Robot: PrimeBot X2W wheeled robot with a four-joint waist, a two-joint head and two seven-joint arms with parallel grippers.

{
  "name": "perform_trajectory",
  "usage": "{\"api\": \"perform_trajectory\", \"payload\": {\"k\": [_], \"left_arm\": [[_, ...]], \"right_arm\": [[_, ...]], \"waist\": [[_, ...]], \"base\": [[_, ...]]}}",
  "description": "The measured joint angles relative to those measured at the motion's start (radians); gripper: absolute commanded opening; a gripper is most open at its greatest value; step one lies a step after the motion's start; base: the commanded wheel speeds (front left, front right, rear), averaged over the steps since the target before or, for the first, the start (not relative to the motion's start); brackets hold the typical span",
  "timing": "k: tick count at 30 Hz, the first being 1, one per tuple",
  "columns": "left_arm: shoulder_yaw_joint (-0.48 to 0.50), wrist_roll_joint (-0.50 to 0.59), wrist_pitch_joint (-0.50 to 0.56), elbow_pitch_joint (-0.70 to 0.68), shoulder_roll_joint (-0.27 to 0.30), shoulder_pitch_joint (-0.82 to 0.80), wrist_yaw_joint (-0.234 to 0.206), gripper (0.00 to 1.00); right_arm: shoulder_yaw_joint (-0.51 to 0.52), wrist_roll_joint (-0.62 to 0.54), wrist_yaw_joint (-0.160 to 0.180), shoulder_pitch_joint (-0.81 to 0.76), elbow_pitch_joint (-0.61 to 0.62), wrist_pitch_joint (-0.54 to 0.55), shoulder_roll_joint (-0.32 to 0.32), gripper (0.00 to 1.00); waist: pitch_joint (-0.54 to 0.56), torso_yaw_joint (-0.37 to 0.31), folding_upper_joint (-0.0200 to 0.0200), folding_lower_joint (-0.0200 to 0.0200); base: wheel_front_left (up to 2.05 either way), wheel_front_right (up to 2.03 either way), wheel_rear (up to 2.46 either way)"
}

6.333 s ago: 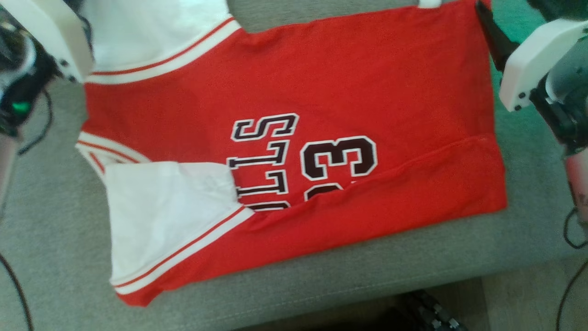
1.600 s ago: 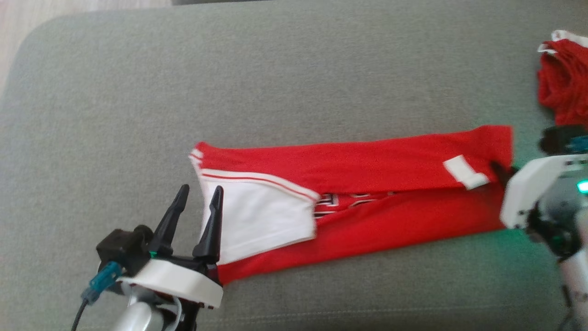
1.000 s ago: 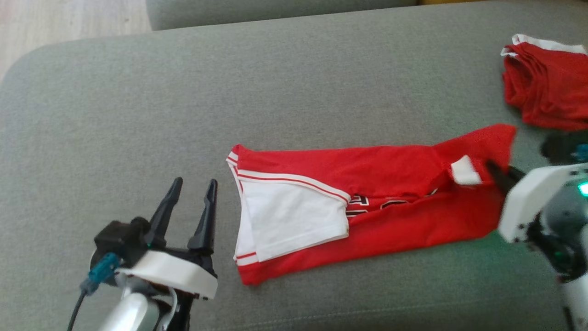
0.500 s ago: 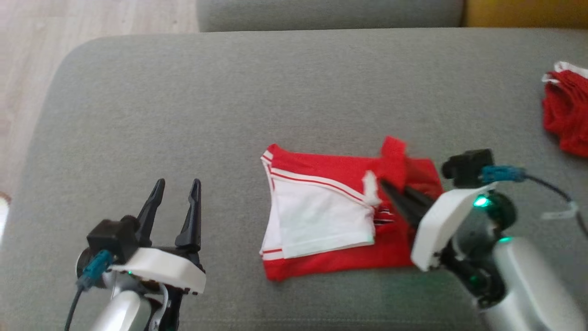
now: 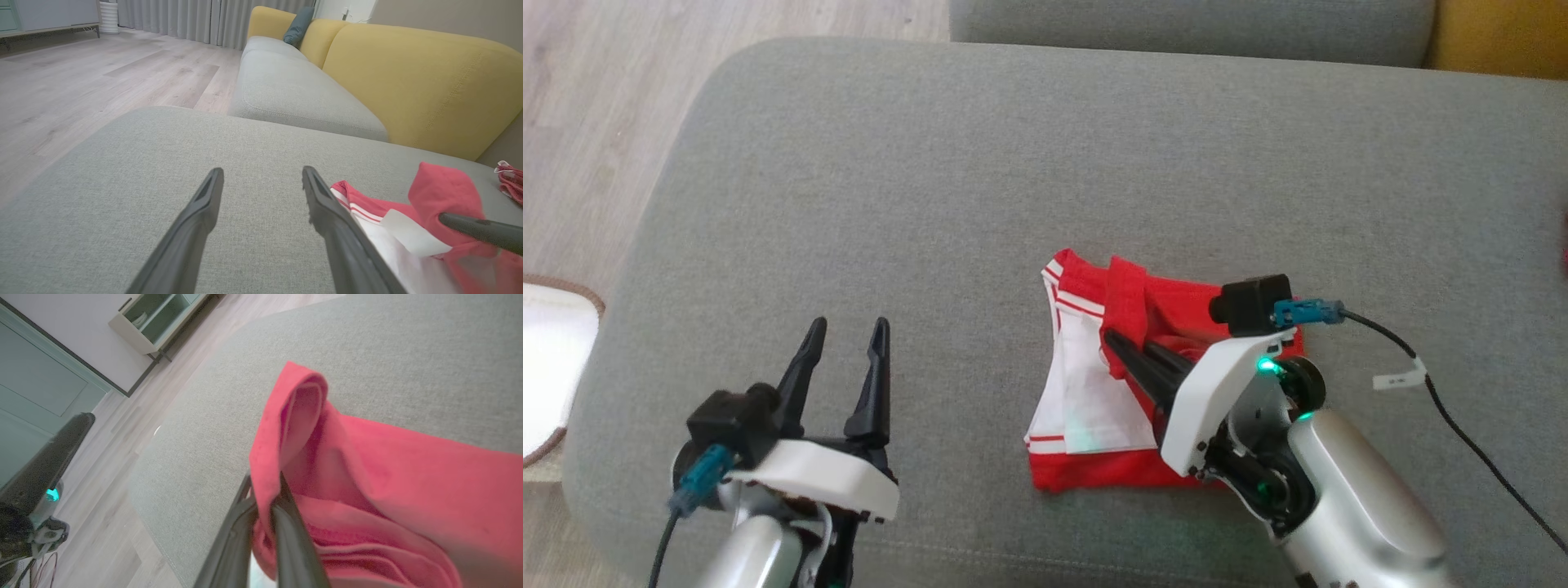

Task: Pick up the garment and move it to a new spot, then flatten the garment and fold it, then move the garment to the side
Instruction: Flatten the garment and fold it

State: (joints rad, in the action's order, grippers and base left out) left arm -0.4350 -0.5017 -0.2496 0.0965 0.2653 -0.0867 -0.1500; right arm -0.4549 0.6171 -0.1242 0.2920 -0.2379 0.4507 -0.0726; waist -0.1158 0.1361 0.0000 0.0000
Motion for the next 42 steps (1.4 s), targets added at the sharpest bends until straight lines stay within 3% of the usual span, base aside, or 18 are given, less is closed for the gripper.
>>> {"api": "perform_trajectory", "payload": {"k": [4, 5, 6, 7, 13, 20, 32, 42], "left_arm": [[0.004, 0.010, 0.000, 0.005, -0.017, 0.000, 0.011, 1.00], [0.005, 0.012, 0.000, 0.007, -0.021, 0.000, 0.017, 1.00], [0.007, 0.017, 0.000, 0.009, -0.023, 0.000, 0.020, 1.00], [0.010, 0.017, 0.000, 0.012, -0.025, 0.000, 0.024, 1.00], [0.026, 0.027, 0.000, 0.033, -0.040, 0.001, 0.037, 1.00], [0.031, 0.044, 0.000, 0.035, -0.047, 0.009, 0.046, 1.00], [0.037, 0.052, 0.000, 0.026, -0.049, 0.039, 0.045, 1.00], [0.046, 0.052, 0.000, 0.006, -0.049, 0.039, 0.046, 1.00]], "right_arm": [[-0.027, 0.024, 0.000, 0.041, -0.097, -0.049, 0.001, 0.00], [-0.038, 0.040, 0.000, 0.050, -0.119, -0.063, 0.001, 0.26], [-0.051, 0.056, 0.000, 0.058, -0.138, -0.077, 0.001, 0.70], [-0.067, 0.074, 0.000, 0.067, -0.155, -0.090, 0.001, 1.00], [-0.156, 0.164, 0.000, 0.122, -0.222, -0.183, 0.002, 1.00], [-0.169, 0.177, 0.000, 0.149, -0.234, -0.290, 0.001, 1.00], [0.038, -0.049, 0.000, 0.128, -0.190, -0.428, -0.005, 1.00], [0.071, -0.146, 0.000, -0.034, -0.060, -0.468, -0.046, 1.00]], "waist": [[-0.003, 0.015, 0.0000, 0.0000], [-0.004, 0.019, 0.0000, 0.0000], [-0.004, 0.022, 0.0000, 0.0000], [-0.003, 0.025, 0.0000, 0.0000], [0.012, 0.025, 0.0000, 0.0000], [0.034, 0.004, 0.0000, 0.0000], [0.043, -0.050, 0.0000, 0.0000], [0.038, -0.070, 0.0000, 0.0000]], "base": [[0.00, 0.00, 0.00], [0.00, 0.00, 0.00], [0.00, 0.00, 0.00], [0.00, 0.00, 0.00], [0.00, 0.00, 0.00], [0.00, 0.00, 0.00], [0.00, 0.00, 0.00], [0.00, 0.00, 0.00]]}}
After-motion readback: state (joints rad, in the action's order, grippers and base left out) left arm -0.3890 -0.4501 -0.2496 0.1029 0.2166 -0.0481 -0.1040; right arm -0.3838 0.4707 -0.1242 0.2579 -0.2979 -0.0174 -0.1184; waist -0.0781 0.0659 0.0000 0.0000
